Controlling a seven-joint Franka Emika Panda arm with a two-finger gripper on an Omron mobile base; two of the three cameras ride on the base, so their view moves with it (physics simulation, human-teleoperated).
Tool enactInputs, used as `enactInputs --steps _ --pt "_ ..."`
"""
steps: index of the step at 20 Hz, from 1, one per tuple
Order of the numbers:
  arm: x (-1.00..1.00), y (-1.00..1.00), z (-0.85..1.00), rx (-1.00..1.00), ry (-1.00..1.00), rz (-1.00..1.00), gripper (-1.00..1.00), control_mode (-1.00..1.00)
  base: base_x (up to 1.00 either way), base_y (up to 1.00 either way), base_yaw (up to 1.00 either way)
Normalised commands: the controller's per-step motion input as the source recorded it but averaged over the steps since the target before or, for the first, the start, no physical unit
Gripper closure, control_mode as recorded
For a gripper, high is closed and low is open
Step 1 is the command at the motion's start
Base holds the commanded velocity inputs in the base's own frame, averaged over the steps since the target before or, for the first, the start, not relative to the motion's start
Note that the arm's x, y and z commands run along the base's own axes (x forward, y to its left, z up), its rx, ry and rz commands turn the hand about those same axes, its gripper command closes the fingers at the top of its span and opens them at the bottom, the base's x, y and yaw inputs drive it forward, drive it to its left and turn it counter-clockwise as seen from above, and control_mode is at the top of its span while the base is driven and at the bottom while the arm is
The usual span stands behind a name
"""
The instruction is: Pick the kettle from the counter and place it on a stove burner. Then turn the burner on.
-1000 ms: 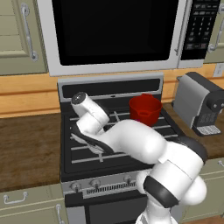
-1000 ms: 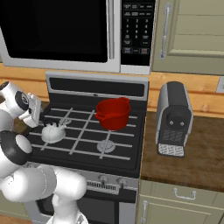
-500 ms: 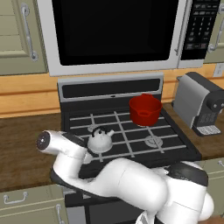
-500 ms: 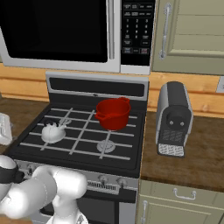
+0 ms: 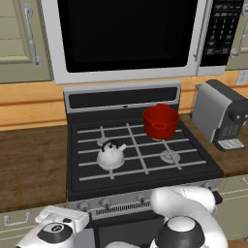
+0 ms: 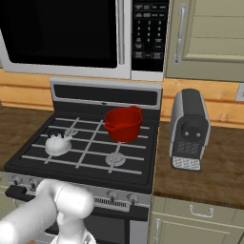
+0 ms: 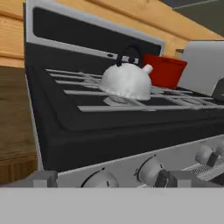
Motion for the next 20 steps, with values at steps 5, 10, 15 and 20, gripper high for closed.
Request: enactInputs --steps 5,10,15,20 --pt "0.06 -0.11 -0.24 -0.06 -0.21 0.05 -1.00 -1.00 0.00 0.00 0.00" --pt "-0.04 -0.88 -0.17 0.00 -0.22 0.24 -1.00 -1.00 0.00 0.00 0.00" --pt "0.28 -0.94 -0.08 0.10 -0.05 0.24 -1.00 -1.00 0.00 0.00 0.00" --pt "0.24 -0.51 -0.22 0.04 0.00 0.30 -1.00 -1.00 0.00 0.00 0.00"
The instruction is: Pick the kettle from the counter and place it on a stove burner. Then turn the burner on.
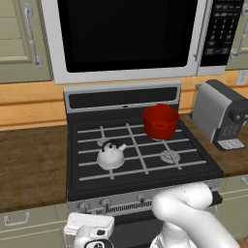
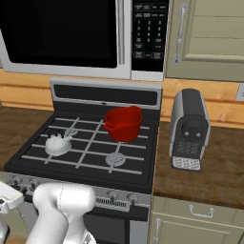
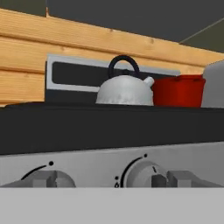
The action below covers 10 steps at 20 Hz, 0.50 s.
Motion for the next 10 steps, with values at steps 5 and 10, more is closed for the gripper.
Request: enactInputs --steps 5,10 --pt "0.05 0.36 -0.26 -0.12 0.00 0.04 -1.00 -1.00 0.00 0.00 0.00" --pt "0.10 0.79 -0.41 -0.15 -0.01 0.06 -1.00 -1.00 0.00 0.00 0.00"
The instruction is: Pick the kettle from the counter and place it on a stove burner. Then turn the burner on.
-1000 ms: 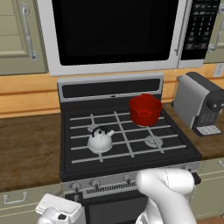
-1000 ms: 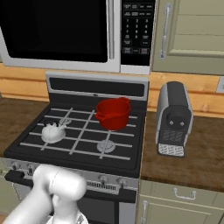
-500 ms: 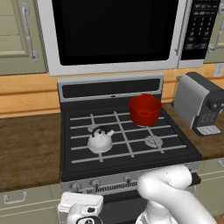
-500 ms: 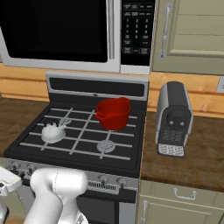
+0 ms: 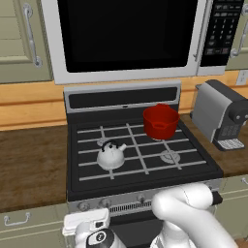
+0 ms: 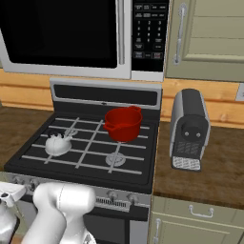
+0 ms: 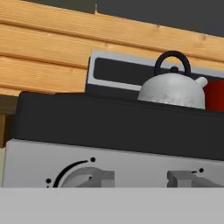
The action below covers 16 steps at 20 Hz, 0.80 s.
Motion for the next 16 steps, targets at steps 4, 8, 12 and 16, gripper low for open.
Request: enactInputs --steps 4,8,12,16 --pt "0.01 0.51 -0.12 -0.04 0.00 0.03 -1.00 -1.00 0.00 0.00 0.00" --pt "-0.75 0.08 -0.10 0.00 -0.12 0.03 -1.00 -1.00 0.00 0.00 0.00" --pt "-0.69 -0.04 0.11 0.00 -0.27 0.00 -1.00 -1.00 0.00 0.00 0.00" --pt "-0.08 0.00 0.05 0.00 -0.08 0.00 -1.00 -1.00 0.00 0.00 0.00"
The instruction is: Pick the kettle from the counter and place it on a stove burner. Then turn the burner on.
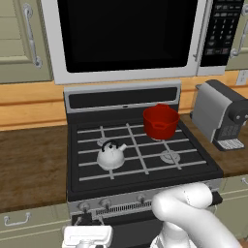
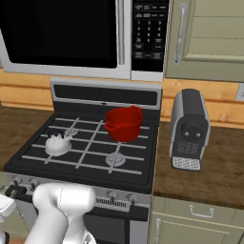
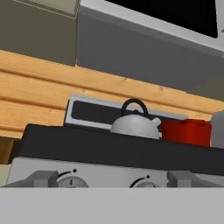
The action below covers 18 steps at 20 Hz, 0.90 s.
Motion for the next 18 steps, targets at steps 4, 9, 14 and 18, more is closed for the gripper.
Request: enactInputs --steps 4,9,14,18 --pt "0.34 0.01 0.00 0.00 0.00 -0.01 -1.00 -1.00 0.00 0.00 0.00" --pt "0.47 0.19 -0.12 -0.02 0.00 -0.02 -1.00 -1.00 0.00 0.00 0.00" --pt "0.07 0.20 -0.28 -0.03 0.07 0.00 -1.00 -1.00 0.00 0.00 0.00" --pt "0.01 0.09 -0.25 -0.05 0.05 0.00 -1.00 -1.00 0.00 0.00 0.00"
